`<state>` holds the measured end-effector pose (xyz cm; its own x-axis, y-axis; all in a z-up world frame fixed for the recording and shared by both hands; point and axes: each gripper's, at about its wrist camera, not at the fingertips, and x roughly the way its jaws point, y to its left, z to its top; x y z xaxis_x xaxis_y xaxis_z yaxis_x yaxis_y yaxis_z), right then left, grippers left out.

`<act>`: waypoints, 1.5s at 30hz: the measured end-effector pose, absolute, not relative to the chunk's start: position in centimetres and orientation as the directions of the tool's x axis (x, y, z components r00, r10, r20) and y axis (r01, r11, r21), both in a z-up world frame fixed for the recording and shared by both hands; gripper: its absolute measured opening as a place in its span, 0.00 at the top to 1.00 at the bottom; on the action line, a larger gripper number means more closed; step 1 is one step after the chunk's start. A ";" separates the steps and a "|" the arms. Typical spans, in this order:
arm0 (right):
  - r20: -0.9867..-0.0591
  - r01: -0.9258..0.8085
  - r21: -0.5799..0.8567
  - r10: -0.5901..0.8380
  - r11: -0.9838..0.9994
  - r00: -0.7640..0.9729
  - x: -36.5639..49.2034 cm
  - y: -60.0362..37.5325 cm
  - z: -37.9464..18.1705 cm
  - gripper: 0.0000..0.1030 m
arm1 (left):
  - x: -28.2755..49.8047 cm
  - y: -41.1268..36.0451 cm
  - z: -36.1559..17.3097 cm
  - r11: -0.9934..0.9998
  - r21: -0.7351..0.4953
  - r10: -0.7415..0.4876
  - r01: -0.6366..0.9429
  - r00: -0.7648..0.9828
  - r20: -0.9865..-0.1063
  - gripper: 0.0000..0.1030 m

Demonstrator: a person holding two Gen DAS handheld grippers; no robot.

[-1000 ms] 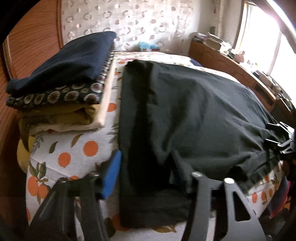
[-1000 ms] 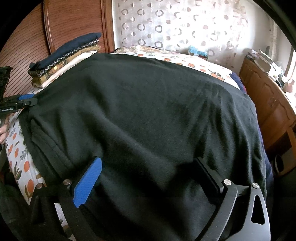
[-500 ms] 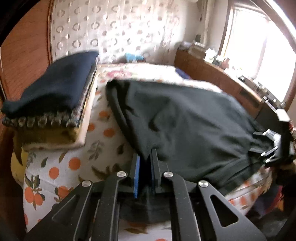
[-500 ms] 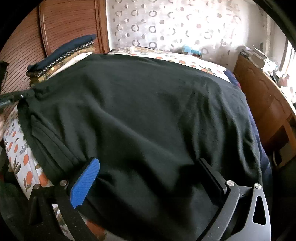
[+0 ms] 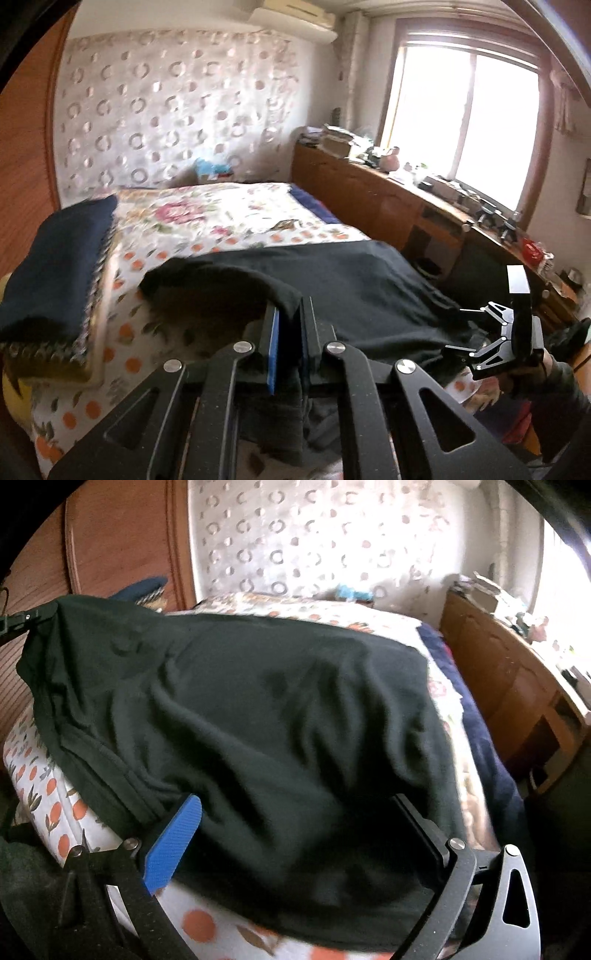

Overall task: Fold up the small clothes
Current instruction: 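Grasp the black shirt edge with the left gripper and fold it over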

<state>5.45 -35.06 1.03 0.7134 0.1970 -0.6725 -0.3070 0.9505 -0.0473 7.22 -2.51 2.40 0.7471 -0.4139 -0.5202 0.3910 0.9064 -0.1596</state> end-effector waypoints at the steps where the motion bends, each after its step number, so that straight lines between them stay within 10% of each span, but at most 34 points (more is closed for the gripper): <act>1: -0.666 -0.297 -0.049 0.190 0.954 0.721 5.0 -35.3 1.1 0.03 | 7.3 -3.1 2.7 0.902 -0.155 -0.423 0.404 0.746 -0.515 0.90; 21: -0.586 -0.208 -0.043 0.144 0.977 0.797 -0.2 -37.4 1.7 0.03 | 9.8 -17.6 7.8 0.753 -0.089 -0.598 0.652 0.620 -0.508 0.89; 26: -0.577 -0.199 -0.029 0.146 0.980 0.804 -0.7 -37.1 1.3 0.03 | 9.6 -18.1 7.0 0.751 -0.097 -0.602 0.653 0.617 -0.508 0.58; 31: -0.580 -0.200 -0.024 0.150 0.980 0.801 -0.5 -36.6 0.8 0.03 | 9.3 -16.8 5.8 0.774 -0.100 -0.575 0.626 0.626 -0.527 0.54; 35: -0.579 -0.216 -0.009 0.171 0.976 0.797 0.4 -36.5 0.8 0.03 | 9.2 -13.7 4.4 0.821 -0.075 -0.513 0.566 0.673 -0.534 0.26; 45: -0.580 -0.282 0.003 0.231 0.959 0.781 3.6 -34.5 0.8 0.05 | 8.7 -5.5 0.4 0.917 -0.069 -0.359 0.392 0.737 -0.573 0.26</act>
<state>3.63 -34.47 0.84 0.7811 0.2315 -0.5800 -0.2818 0.9595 0.0034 8.67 -5.48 0.44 0.7370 -0.3586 -0.5729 0.3924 0.9172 -0.0693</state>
